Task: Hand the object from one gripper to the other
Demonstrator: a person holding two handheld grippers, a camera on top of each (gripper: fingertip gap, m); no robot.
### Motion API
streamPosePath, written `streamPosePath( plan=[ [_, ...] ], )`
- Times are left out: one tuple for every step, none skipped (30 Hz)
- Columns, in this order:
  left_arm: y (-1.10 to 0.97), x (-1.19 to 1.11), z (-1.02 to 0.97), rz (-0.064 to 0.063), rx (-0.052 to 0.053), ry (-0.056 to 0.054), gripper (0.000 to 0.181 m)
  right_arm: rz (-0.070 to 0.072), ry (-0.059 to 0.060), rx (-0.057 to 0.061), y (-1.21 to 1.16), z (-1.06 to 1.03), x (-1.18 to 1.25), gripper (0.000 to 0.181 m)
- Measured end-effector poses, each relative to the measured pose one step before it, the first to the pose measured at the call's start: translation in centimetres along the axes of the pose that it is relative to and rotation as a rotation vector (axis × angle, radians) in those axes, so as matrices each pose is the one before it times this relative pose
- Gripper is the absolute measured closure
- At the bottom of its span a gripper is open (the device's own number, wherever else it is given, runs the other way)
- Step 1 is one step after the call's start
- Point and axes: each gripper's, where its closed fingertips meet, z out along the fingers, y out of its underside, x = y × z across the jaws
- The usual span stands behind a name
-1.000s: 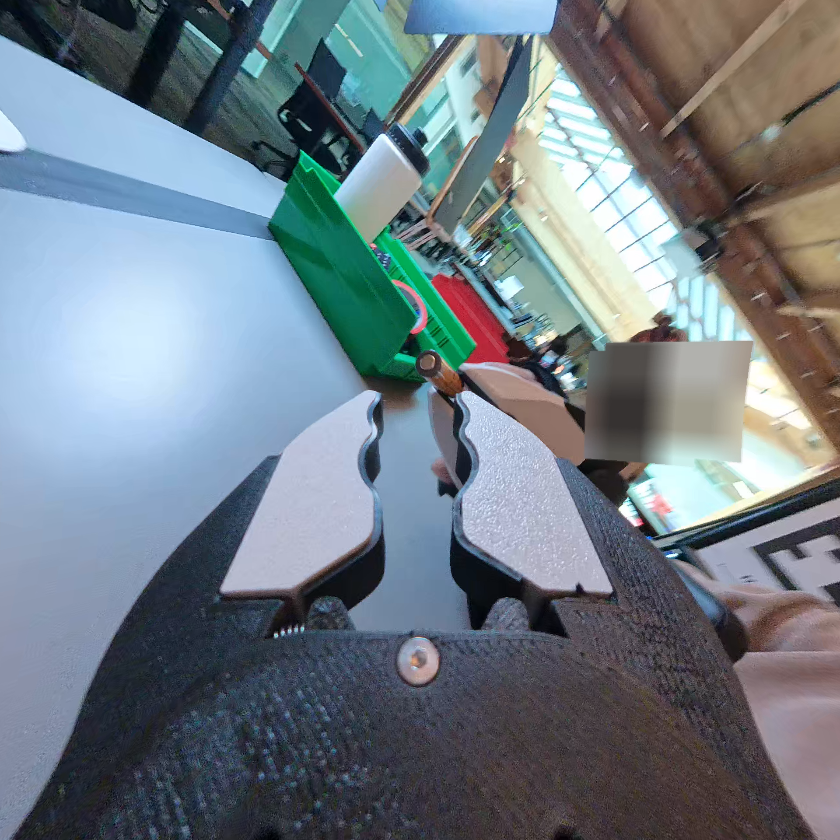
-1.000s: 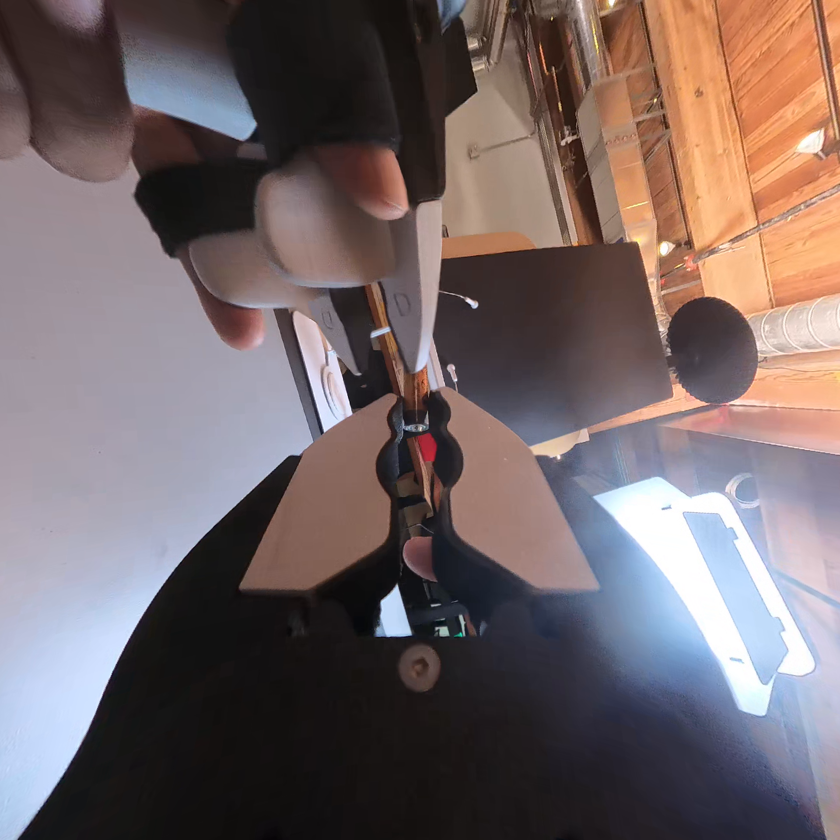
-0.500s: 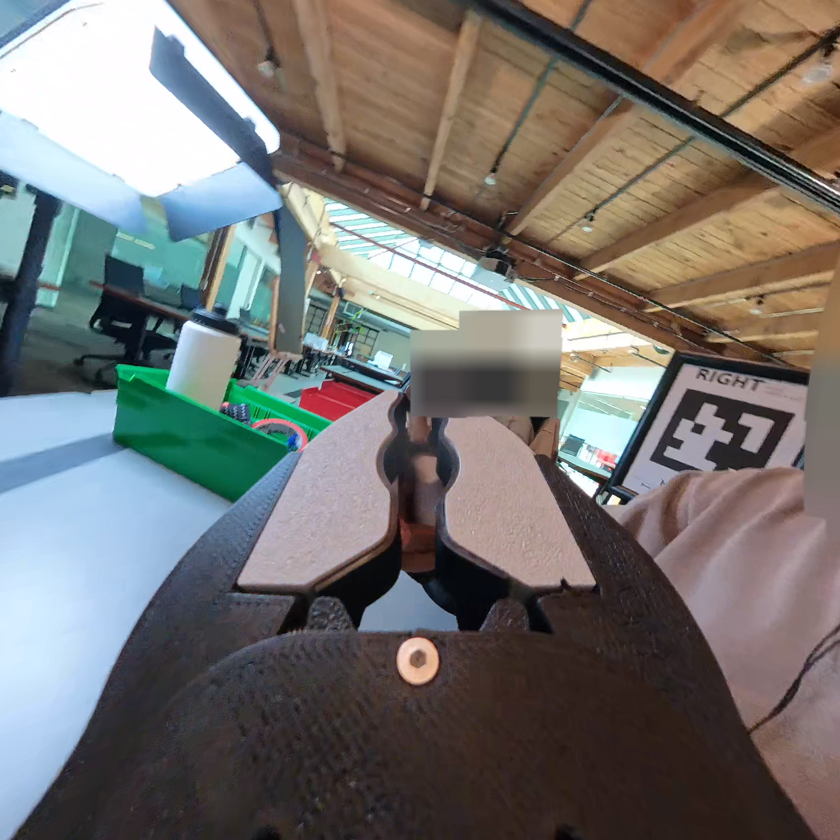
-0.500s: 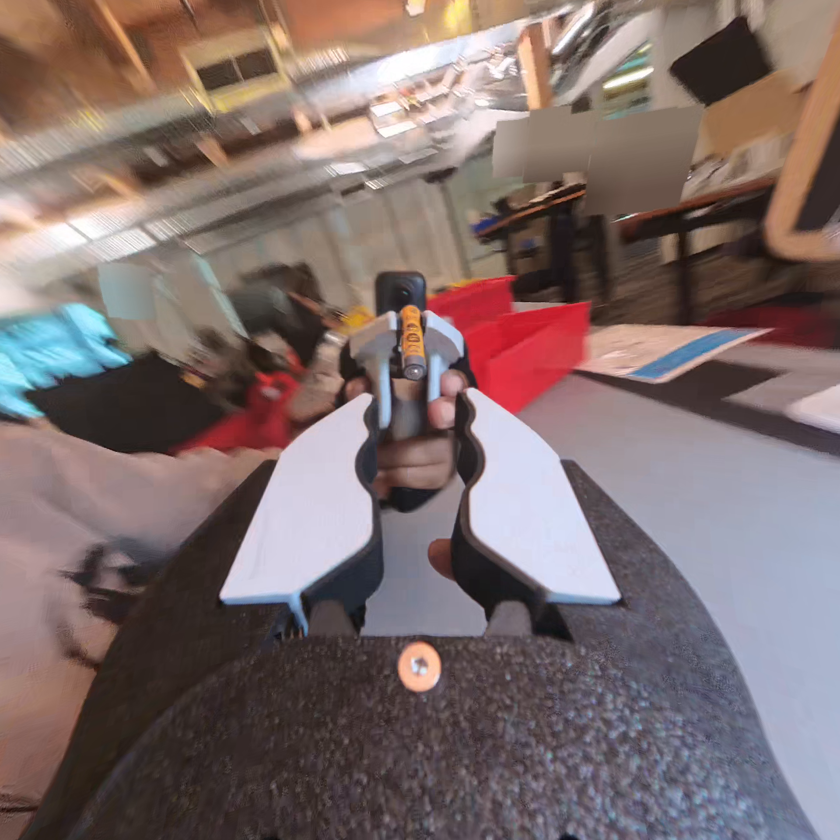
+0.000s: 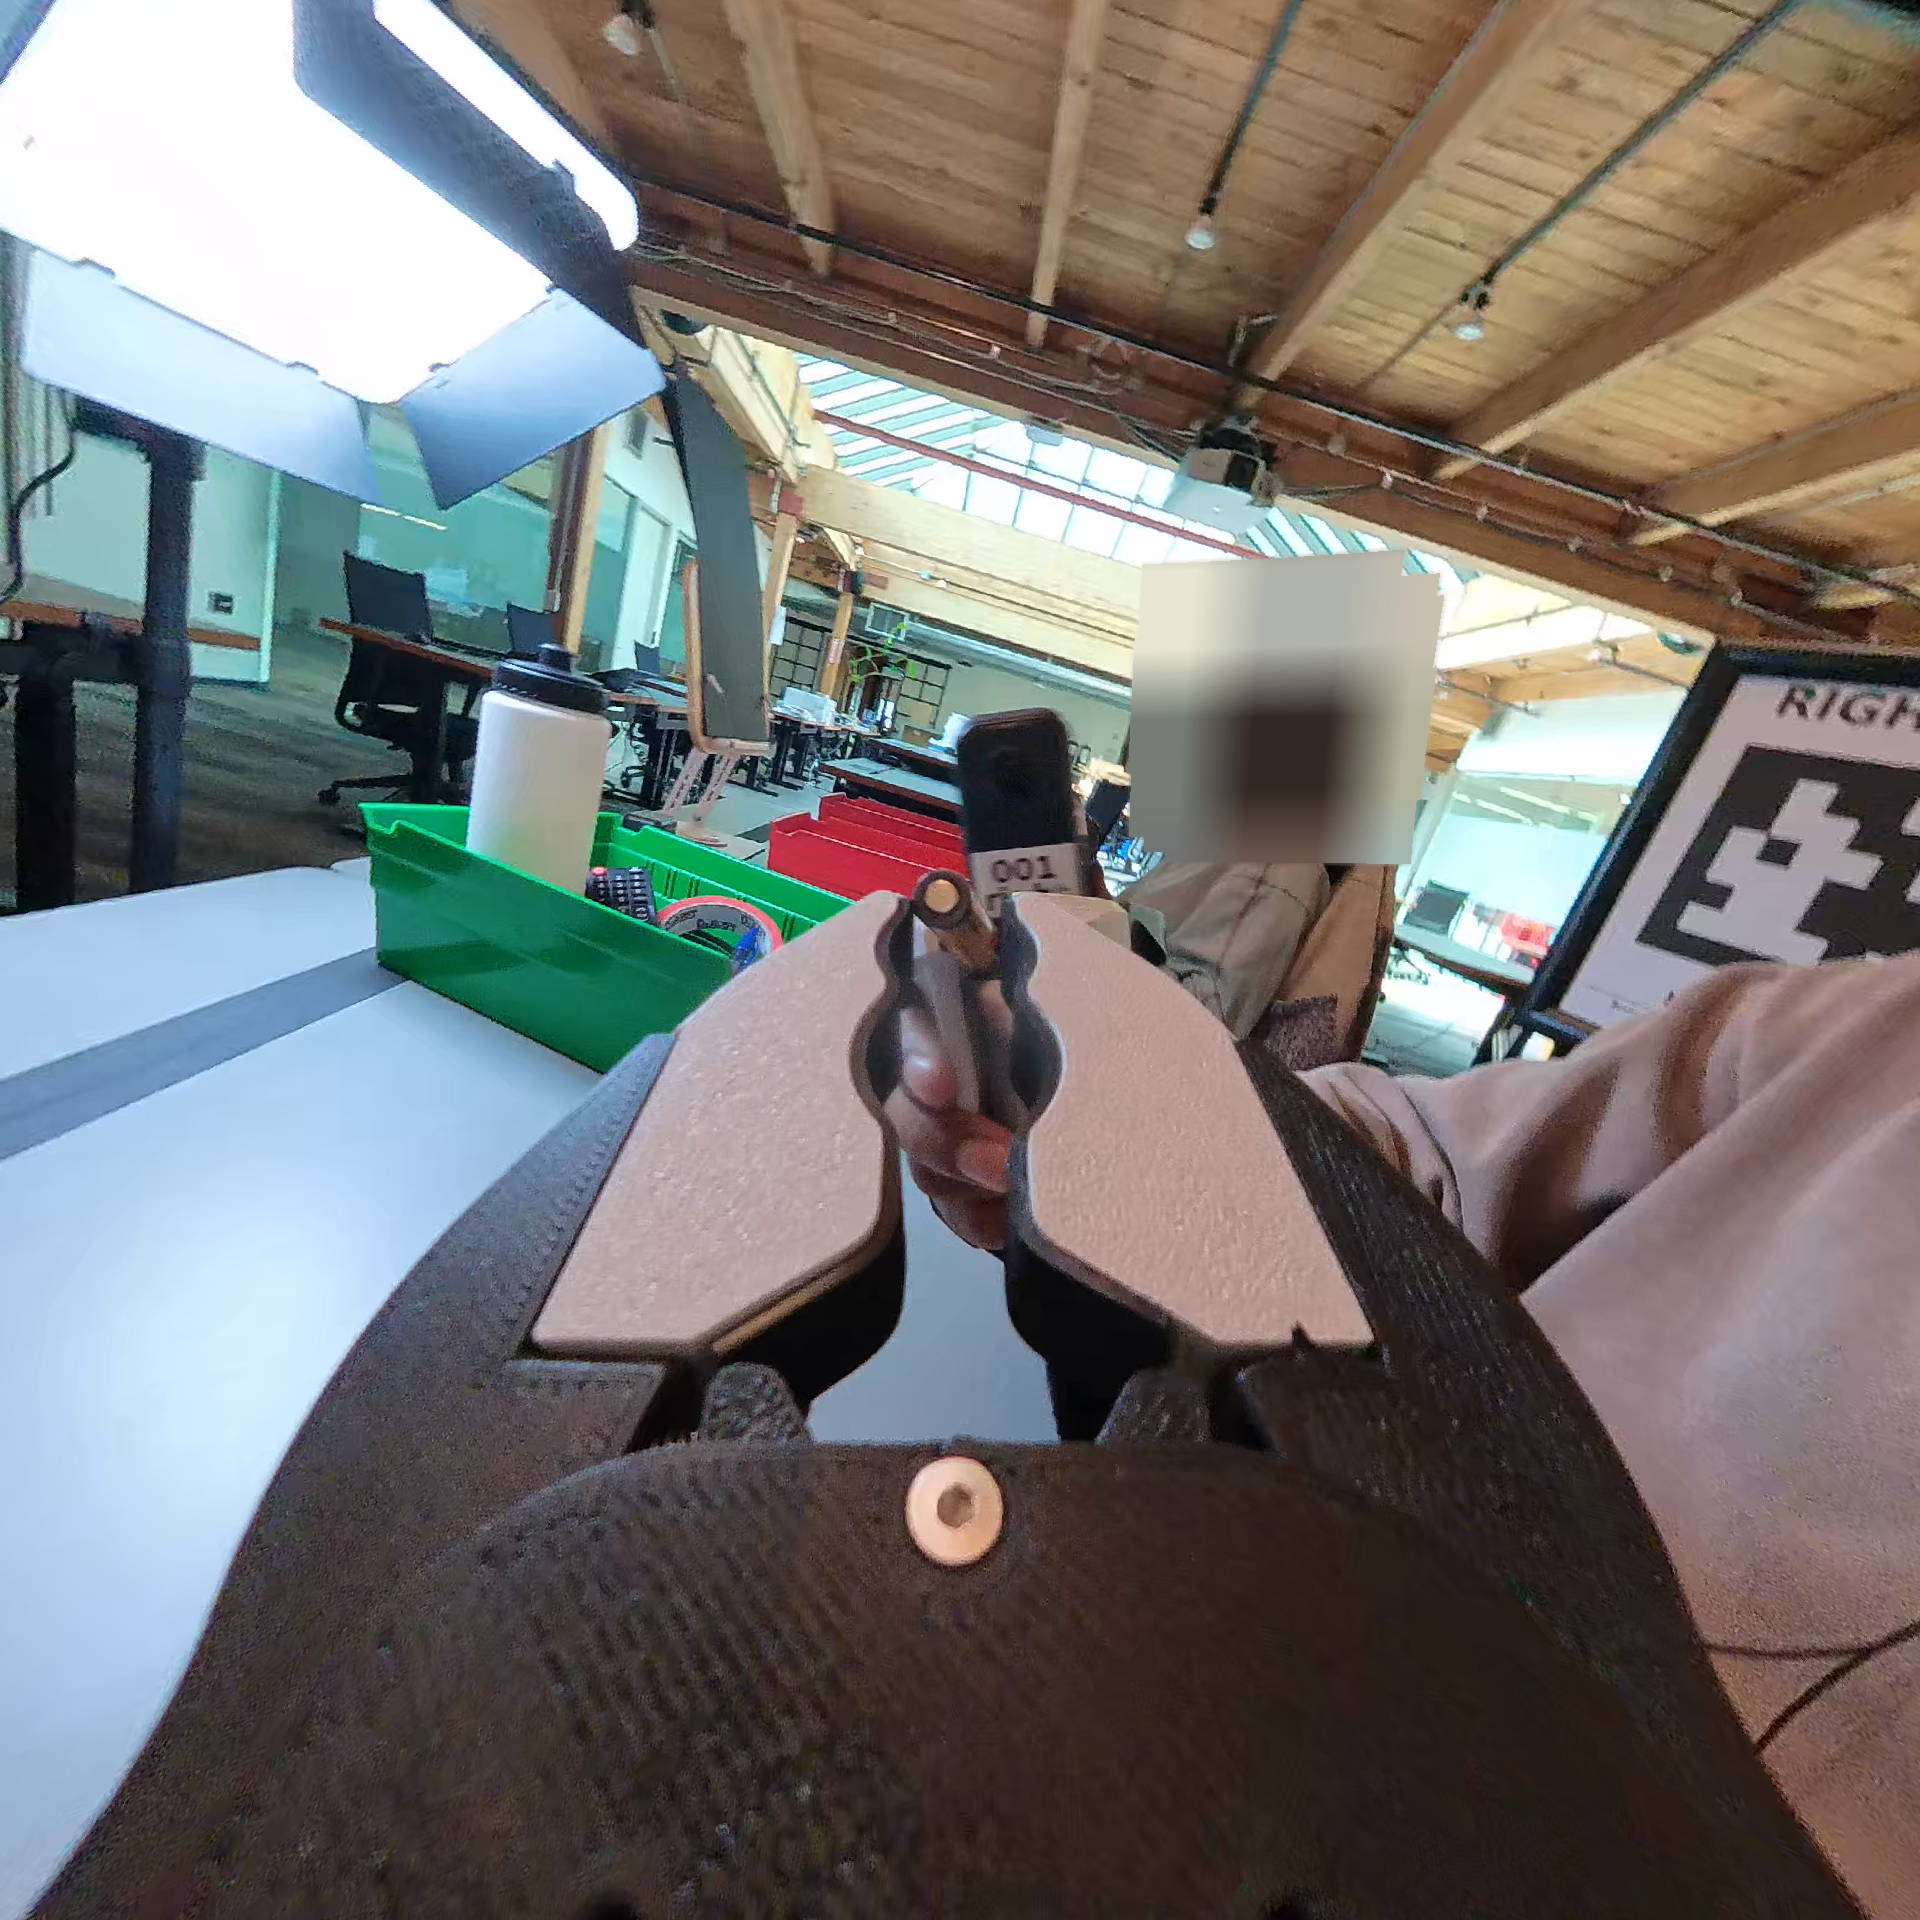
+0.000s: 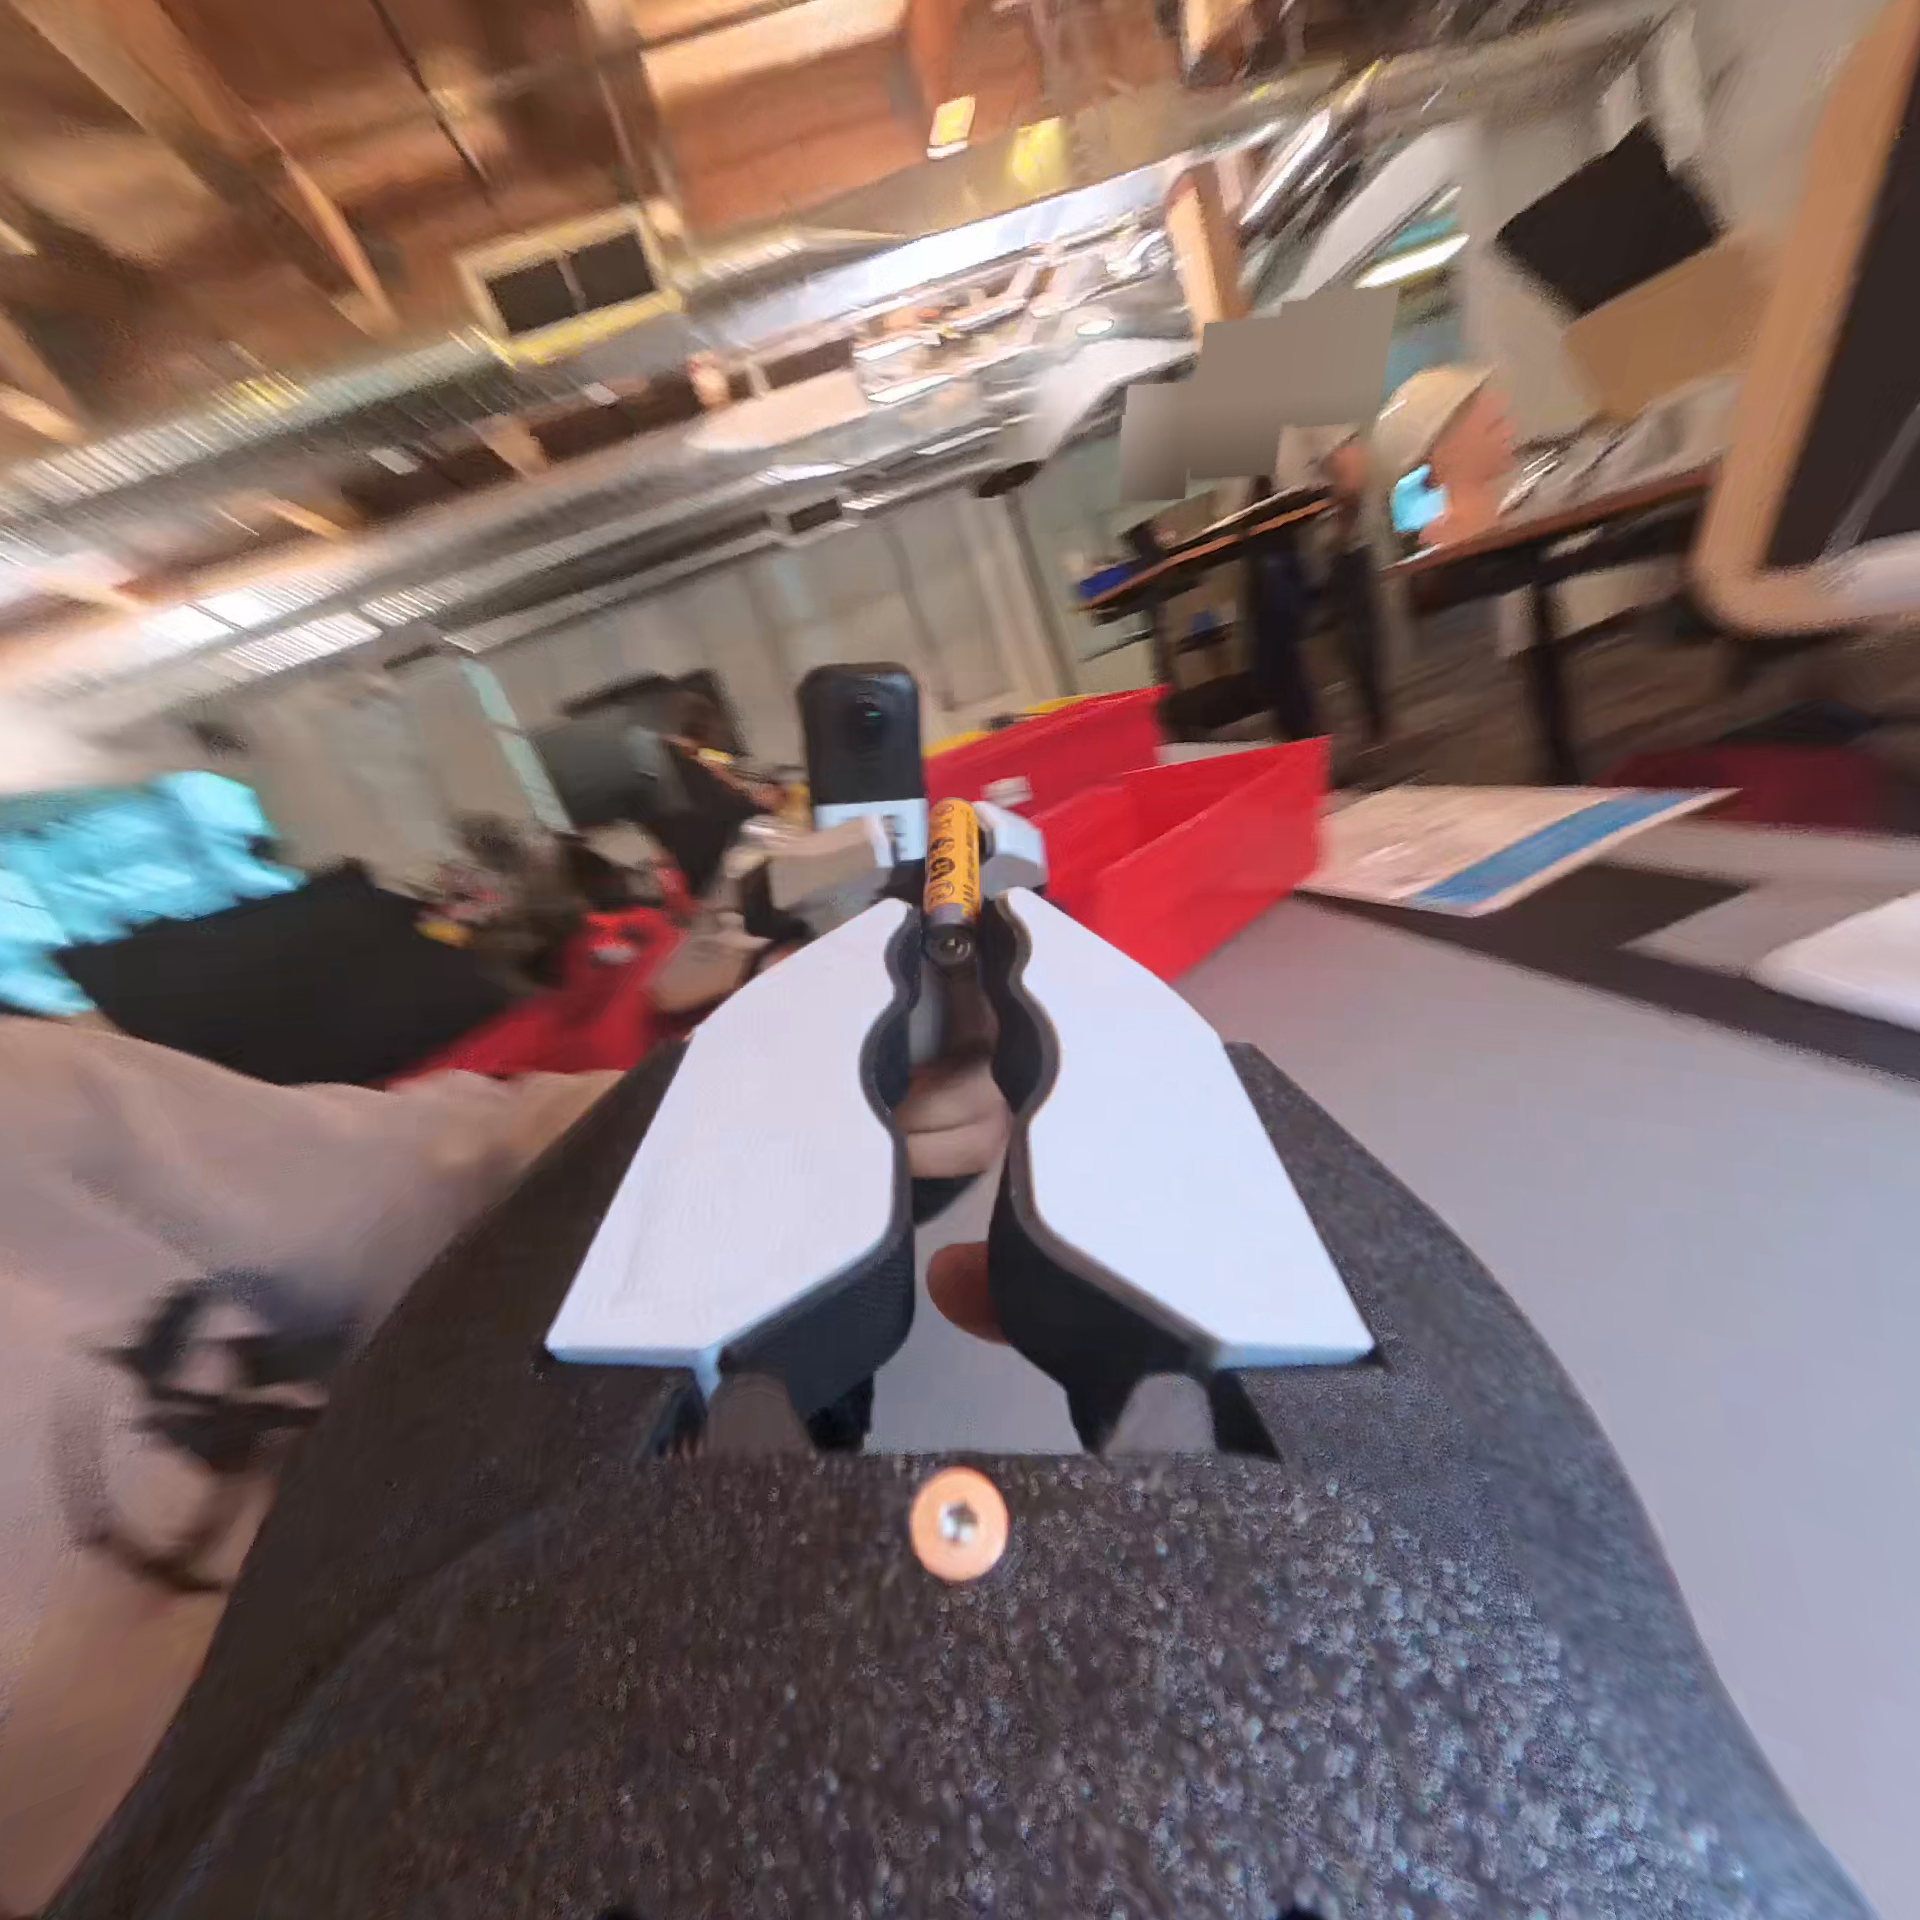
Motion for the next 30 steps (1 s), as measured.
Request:
streamPosePath(
  plan=[
    [-0.001,-0.53,-0.074,-0.0492,0.009,-0.0175,0.161,-0.1409,0.0702,-0.0027,-0.326,-0.267,0.45,0.171],
    [0.101,-0.539,-0.03,-0.0647,0.0006,-0.0128,0.159,-0.146,0.0633,-0.0069,-0.246,-0.217,0.329,0.171],
    [0.147,-0.424,0.005,-0.0684,-0.0011,-0.0037,0.157,-0.1476,0.0758,-0.0091,-0.185,-0.194,0.449,0.171],
    [0.071,-0.224,0.033,-0.0611,0.0086,0.0058,0.155,-0.1437,0.0571,-0.012,-0.086,-0.123,0.167,0.171],
    [0.031,-0.125,0.047,-0.0512,0.0169,0.0061,0.156,-0.1434,0.0466,-0.0172,0.028,-0.049,-0.048,0.171],
    [0.092,-0.01,0.101,-0.0395,0.0145,0.0071,0.156,-0.1483,0.0493,-0.0185,0.086,-0.012,-0.119,0.17],
    [0.189,0.116,0.148,-0.0288,0.0088,0.0108,0.156,-0.154,0.0413,-0.0229,0.158,0.056,-0.298,0.171],
    [0.227,0.234,0.196,-0.0242,0.0042,0.0156,0.156,-0.1441,0.0396,-0.0276,0.202,0.09,-0.383,0.17],
    [0.208,0.26,0.188,-0.022,0.0016,0.0158,0.157,-0.1165,0.0246,-0.0173,0.057,0.108,-0.572,0.17],
    [0.202,0.092,0.151,-0.0118,-0.002,0.0032,0.16,-0.0811,0.0174,0.0023,-0.242,0.021,-0.574,0.17],
    [0.182,-0.084,0.039,0.0059,-0.0053,-0.0104,0.168,-0.0639,0.004,0.011,-0.391,-0.038,-0.591,0.17],
    [0.069,0.022,-0.048,0.0154,-0.0038,-0.0039,0.168,-0.0543,0.0213,-0.0113,-0.034,0.028,-0.12,0.17],
    [-0.009,0.135,-0.057,0.0153,-0.0068,0.0031,0.169,-0.0357,0.0093,-0.008,0.079,0.057,-0.035,0.17],
    [-0.009,0.116,-0.023,0.0238,-0.014,-0.0019,0.17,0.017,-0.0075,0.002,0.049,0.058,-0.024,0.17],
    [-0.053,-0.004,-0.015,0.0429,-0.0149,-0.0153,0.171,0.0859,-0.0337,0.002,0.074,0.084,-0.116,0.169],
    [-0.143,0.069,-0.075,0.0606,-0.0104,-0.0169,0.17,0.1336,-0.0424,-0.0031,0.144,0.065,-0.009,0.169],
    [-0.333,0.175,-0.124,0.0674,-0.0018,-0.015,0.17,0.1412,-0.0481,0.0049,0.043,0.038,0.058,0.165],
    [-0.445,0.106,-0.187,0.0733,-0.0008,-0.0231,0.17,0.1381,-0.0558,0.0089,-0.029,0.022,0.03,0.16],
    [-0.408,-0.057,-0.231,0.0881,-0.0079,-0.0364,0.171,0.1412,-0.0602,0.0065,-0.051,0.007,-0.003,0.159],
    [-0.309,-0.208,-0.243,0.1129,-0.0182,-0.0498,0.171,0.1452,-0.0615,0.0076,-0.086,-0.006,0.019,0.156],
    [-0.134,-0.261,-0.223,0.1399,-0.0289,-0.057,0.171,0.1452,-0.0485,0.0056,-0.072,-0.032,0.203,0.153],
    [0.068,-0.259,-0.173,0.1624,-0.0392,-0.059,0.17,0.1332,-0.0535,-0.0019,-0.032,-0.036,0.082,0.15],
    [0.248,-0.215,-0.116,0.1758,-0.0454,-0.0585,0.17,0.1182,-0.0563,-0.008,-0.014,-0.033,-0.082,0.145],
    [0.343,-0.113,-0.067,0.177,-0.0455,-0.0553,0.17,0.1047,-0.0459,-0.006,-0.018,0.002,-0.082,0.14],
    [0.299,0.106,-0.022,0.1716,-0.0384,-0.0464,0.17,0.083,-0.0467,-0.0117,0.104,0.05,-0.264,0.137],
    [0.192,0.346,-0.003,0.1599,-0.0281,-0.0334,0.17,0.0648,-0.0386,-0.0168,0.235,0.13,-0.307,0.132],
    [0.108,0.477,0.045,0.1464,-0.0226,-0.0255,0.171,0.0482,-0.0321,-0.0173,0.303,0.179,-0.327,0.128],
    [0.053,0.602,0.081,0.1263,-0.0179,-0.0162,0.171,0.0403,-0.0311,-0.0135,0.288,0.204,-0.383,0.125],
    [-0.131,0.728,0.088,0.1002,-0.0066,-0.0042,0.171,0.0363,-0.0309,-0.0095,0.251,0.204,-0.381,0.122],
    [-0.37,0.684,0.043,0.0707,0.0091,-0.0002,0.171,0.0304,-0.0233,-0.0103,0.266,0.187,-0.234,0.12]
  ],
)
